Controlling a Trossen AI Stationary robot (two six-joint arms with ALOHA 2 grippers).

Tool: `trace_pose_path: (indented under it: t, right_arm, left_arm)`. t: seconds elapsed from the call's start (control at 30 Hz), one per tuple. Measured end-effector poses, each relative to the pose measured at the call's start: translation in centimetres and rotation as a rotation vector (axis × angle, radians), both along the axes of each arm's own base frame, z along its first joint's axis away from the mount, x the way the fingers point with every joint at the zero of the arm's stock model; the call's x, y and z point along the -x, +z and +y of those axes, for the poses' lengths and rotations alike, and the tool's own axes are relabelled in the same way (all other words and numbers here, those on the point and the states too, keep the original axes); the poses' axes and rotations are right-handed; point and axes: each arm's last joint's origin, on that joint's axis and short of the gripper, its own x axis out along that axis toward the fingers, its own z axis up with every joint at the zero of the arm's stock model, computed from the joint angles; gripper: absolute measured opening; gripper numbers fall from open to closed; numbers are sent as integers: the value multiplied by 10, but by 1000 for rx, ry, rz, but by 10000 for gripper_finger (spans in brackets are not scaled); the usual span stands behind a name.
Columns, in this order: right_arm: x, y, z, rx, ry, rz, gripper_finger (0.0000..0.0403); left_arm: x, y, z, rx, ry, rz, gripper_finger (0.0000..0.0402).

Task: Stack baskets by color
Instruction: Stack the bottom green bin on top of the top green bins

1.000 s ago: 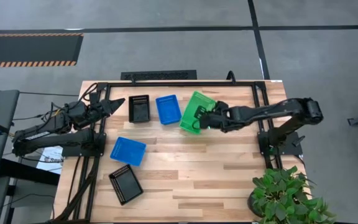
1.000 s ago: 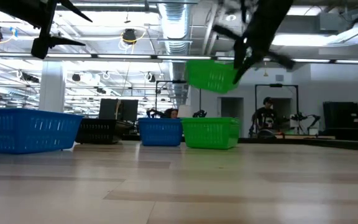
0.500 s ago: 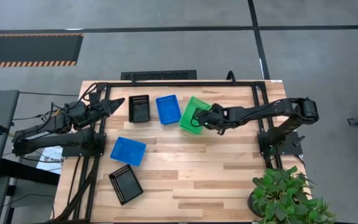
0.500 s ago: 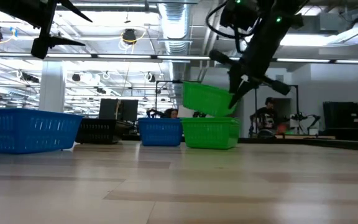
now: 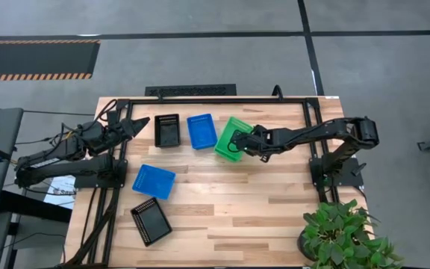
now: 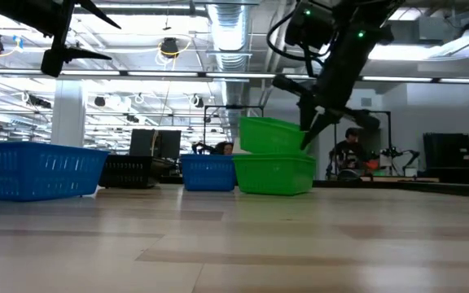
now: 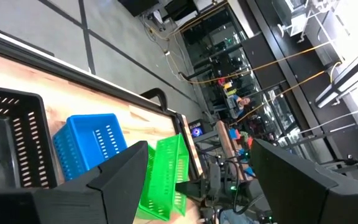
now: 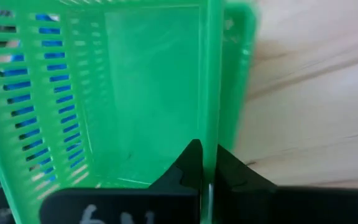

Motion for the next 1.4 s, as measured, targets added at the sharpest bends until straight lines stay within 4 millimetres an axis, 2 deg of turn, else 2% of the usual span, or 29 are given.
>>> trace_pose_path:
  t: [0.17, 0.53, 1.0, 1.2, 1.4]
  right_arm:
    - [0, 0, 1, -13, 16, 0, 20]
    - [2, -1, -2, -29, 3, 15, 51]
    - [2, -2, -5, -52, 49, 30, 60]
    - [2, -2, -5, -51, 54, 31, 91]
    - [2, -1, -6, -11, 108, 57, 151]
  left_arm:
    - [0, 0, 0, -1, 3, 0, 274]
    - [0, 0, 0, 0, 6, 0, 274]
    - [0, 0, 0, -1, 7, 1, 274]
    - [0, 0, 0, -1, 8, 1, 274]
    - [0, 0, 0, -8, 8, 6, 274]
